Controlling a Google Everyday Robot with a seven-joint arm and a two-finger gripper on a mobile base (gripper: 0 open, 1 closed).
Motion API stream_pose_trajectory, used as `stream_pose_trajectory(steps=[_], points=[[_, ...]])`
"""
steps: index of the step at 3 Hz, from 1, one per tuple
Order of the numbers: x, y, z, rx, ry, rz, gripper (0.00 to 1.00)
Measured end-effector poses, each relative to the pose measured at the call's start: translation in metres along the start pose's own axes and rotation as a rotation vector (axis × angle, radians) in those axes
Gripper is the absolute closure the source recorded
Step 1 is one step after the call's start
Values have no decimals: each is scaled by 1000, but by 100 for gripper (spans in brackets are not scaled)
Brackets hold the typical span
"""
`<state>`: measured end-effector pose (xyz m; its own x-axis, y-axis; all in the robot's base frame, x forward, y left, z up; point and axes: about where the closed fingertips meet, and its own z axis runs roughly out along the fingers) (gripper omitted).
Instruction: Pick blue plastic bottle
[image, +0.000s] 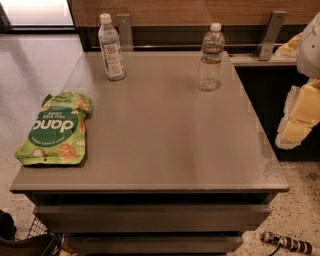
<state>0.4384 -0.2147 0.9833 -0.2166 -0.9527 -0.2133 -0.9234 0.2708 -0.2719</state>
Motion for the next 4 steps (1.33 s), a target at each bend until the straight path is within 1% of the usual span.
stream_pose_trajectory(steps=[1,2,3,4], points=[[0,0,0,0,0,0,0],[-7,-11,7,24,-54,6,0],[-31,-33,39,43,-232,74,0],[-77,-52,86,24,-509,210,0]])
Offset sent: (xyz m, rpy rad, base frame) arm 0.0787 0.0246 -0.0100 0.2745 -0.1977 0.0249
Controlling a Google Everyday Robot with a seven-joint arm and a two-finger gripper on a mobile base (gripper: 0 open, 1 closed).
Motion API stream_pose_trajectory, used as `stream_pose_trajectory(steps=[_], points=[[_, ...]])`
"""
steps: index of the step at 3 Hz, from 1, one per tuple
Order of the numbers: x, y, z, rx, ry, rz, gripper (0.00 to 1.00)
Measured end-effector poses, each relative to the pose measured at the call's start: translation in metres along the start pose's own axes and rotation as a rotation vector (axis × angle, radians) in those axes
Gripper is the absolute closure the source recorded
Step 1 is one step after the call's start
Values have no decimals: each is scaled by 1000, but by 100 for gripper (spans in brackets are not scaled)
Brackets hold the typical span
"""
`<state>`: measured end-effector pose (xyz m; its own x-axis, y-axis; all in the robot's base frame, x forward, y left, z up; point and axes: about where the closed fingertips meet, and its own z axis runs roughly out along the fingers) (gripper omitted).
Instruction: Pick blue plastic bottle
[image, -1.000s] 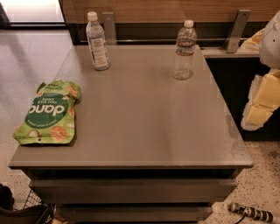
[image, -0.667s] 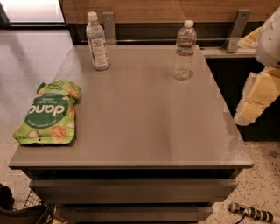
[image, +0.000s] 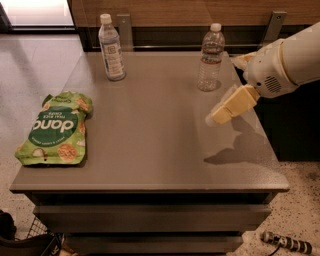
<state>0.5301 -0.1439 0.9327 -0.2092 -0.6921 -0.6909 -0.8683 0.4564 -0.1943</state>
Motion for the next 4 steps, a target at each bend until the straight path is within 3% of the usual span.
stream_pose_trajectory(steps=[1,2,3,4], points=[[-55,-29,34,95,-310,52,0],[-83,-54,32,207,-436,56,0],[-92,-68,28,270,-461,59,0],[-91,-63,30,251,-454,56,0]])
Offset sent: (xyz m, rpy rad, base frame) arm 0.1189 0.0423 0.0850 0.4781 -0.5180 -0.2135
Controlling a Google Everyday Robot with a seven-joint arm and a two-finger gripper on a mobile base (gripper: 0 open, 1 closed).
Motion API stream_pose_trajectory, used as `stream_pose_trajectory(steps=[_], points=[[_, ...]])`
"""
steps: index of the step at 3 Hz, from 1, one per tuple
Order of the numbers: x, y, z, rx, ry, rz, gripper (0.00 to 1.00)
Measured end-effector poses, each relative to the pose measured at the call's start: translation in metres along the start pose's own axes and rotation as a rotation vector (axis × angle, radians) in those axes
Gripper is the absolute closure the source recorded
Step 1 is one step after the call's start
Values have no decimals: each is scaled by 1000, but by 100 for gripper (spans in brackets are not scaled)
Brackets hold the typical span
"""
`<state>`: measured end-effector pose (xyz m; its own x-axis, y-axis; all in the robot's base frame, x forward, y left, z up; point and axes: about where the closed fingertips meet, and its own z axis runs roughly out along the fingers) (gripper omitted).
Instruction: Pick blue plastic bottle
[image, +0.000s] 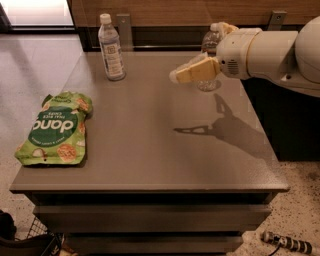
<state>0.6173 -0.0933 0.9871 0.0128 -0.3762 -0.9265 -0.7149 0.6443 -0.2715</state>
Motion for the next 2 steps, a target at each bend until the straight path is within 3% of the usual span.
stream_pose_trajectory(steps=[1,2], points=[[1,4,9,-15,-7,0,0],[2,10,38,-36,-39,4,0]])
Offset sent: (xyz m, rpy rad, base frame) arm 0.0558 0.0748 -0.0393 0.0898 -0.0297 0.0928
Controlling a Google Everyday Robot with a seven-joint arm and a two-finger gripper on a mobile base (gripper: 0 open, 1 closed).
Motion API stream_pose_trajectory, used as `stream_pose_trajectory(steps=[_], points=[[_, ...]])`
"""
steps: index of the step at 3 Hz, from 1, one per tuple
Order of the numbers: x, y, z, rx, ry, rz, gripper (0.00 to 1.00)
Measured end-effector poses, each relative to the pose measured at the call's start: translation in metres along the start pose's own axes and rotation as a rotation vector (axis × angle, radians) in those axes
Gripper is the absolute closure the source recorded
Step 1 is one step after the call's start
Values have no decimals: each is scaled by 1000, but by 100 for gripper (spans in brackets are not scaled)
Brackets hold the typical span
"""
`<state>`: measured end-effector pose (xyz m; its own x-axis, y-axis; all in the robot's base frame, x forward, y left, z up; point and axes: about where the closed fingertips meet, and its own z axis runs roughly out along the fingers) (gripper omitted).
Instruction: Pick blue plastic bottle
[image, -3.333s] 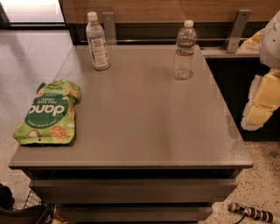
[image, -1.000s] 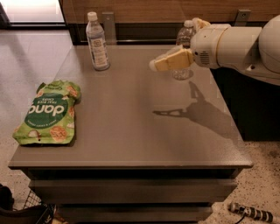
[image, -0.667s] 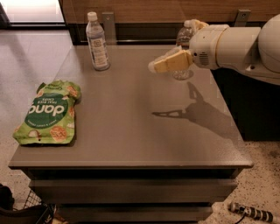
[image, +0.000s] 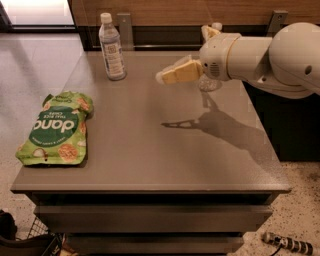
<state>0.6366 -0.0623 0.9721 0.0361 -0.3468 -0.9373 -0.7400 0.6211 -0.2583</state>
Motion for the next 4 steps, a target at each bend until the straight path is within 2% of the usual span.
stream_pose_trajectory(steps=[2,4], points=[[-5,6,121,-61,-160,37,0],[1,-18,201,-79,-157,114,0]])
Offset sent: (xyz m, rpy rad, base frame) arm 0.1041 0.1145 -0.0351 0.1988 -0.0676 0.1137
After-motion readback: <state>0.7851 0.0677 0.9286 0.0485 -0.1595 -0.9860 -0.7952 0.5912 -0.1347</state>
